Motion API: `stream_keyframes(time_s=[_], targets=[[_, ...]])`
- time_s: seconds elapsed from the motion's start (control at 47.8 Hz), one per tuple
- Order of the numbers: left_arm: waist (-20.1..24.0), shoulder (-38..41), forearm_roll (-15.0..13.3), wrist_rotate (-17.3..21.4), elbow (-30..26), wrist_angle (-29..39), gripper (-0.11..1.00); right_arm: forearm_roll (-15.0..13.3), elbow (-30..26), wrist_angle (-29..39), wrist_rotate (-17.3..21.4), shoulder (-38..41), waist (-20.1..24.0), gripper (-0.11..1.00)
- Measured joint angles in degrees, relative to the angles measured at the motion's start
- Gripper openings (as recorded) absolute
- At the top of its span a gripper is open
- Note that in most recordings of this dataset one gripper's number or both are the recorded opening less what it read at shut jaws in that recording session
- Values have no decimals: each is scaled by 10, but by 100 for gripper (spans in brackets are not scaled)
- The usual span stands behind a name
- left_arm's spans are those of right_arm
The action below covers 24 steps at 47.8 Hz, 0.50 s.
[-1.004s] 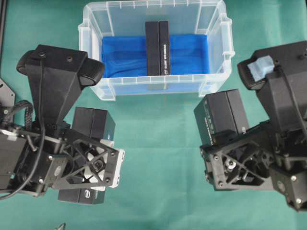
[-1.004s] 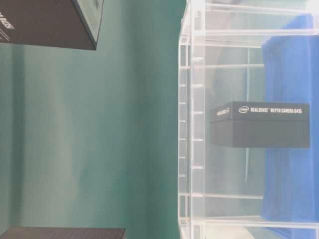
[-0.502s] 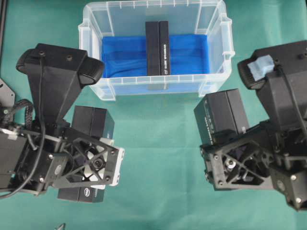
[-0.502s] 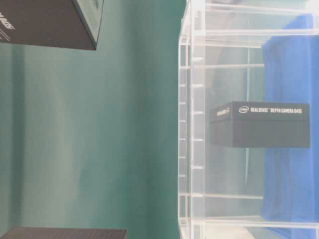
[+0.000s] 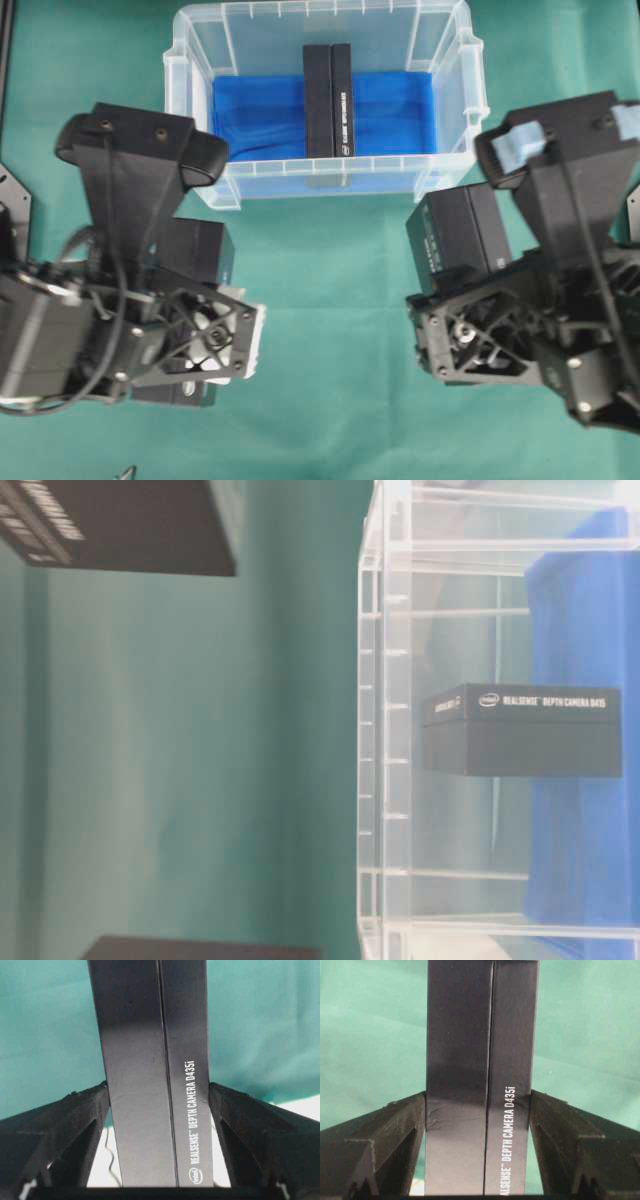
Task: Take the box out of the case with both arms.
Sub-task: 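Carry both boxes forward over the case rim toward the table front, then lower both held boxes toward the green cloth in front of the case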
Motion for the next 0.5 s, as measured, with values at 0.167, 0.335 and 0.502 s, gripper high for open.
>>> stream_keyframes(time_s=[0.167, 0.335, 0.502], targets=[[0, 0, 20, -20, 50, -55, 64, 11, 53, -56, 15, 0, -11, 67], [1, 0, 24, -57, 123, -125, 64, 35, 127, -135, 52, 0, -26, 67], [1, 0, 24, -87, 189, -205, 64, 54, 208, -236, 85, 0, -33, 67]])
